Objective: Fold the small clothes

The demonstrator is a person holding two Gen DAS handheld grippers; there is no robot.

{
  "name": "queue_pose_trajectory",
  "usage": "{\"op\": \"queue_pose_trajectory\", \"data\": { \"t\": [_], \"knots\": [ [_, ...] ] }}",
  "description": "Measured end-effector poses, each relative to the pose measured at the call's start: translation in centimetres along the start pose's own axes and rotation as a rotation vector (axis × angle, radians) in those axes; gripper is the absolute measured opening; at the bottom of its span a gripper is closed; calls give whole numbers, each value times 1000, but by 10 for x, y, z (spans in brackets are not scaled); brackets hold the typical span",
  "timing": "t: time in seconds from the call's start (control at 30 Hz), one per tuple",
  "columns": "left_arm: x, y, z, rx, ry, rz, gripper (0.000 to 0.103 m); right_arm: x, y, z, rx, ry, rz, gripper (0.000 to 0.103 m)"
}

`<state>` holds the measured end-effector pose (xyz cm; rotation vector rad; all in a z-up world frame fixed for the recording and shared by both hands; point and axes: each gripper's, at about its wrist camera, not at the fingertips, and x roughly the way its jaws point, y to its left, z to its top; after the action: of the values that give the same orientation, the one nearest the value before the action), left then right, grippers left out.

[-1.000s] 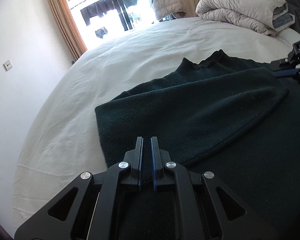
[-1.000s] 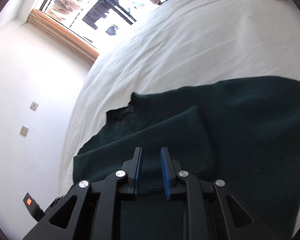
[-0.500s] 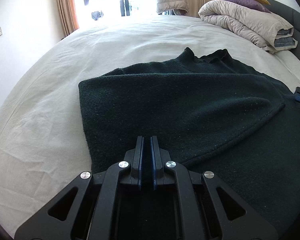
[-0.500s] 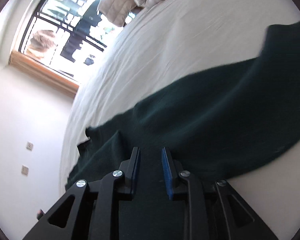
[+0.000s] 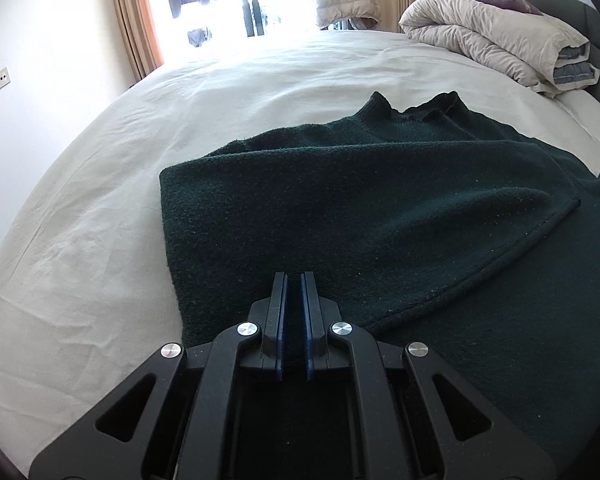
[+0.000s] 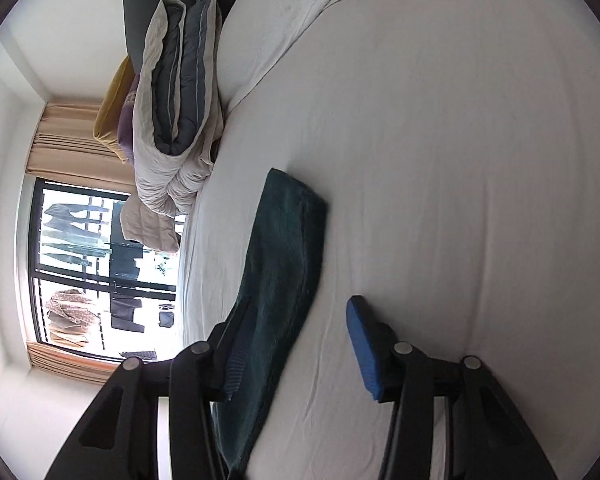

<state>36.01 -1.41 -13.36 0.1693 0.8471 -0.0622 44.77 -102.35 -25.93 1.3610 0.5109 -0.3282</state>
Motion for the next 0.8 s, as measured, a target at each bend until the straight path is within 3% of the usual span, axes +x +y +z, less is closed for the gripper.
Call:
{"op": "queue_pose_trajectory", "data": {
  "t": [0.13,0.23,0.33,0.47,0.5,0.67,0.8],
  "knots": [
    [3,-4,2,12,2,15,7,15,9,10,-1,8,-3,49],
    [4,-5,3,15,1,19,7,23,11,13,10,13,-8,41],
    [4,-4,2,8,1,11,7,32,9,19,37,20,13,32],
    [4,-4,2,2,0,3,7,36,-6,24,113,11,39,9],
    [4,-3,2,0,0,1,7,36,-6,24,110,9,42,8],
    [4,-1,2,-8,-1,-6,7,33,17,16,-14,-8,-17,9],
    [1,5,6,-37,3,-31,7,30,69,-9,-234,-11,-71,9]
  ]
}}
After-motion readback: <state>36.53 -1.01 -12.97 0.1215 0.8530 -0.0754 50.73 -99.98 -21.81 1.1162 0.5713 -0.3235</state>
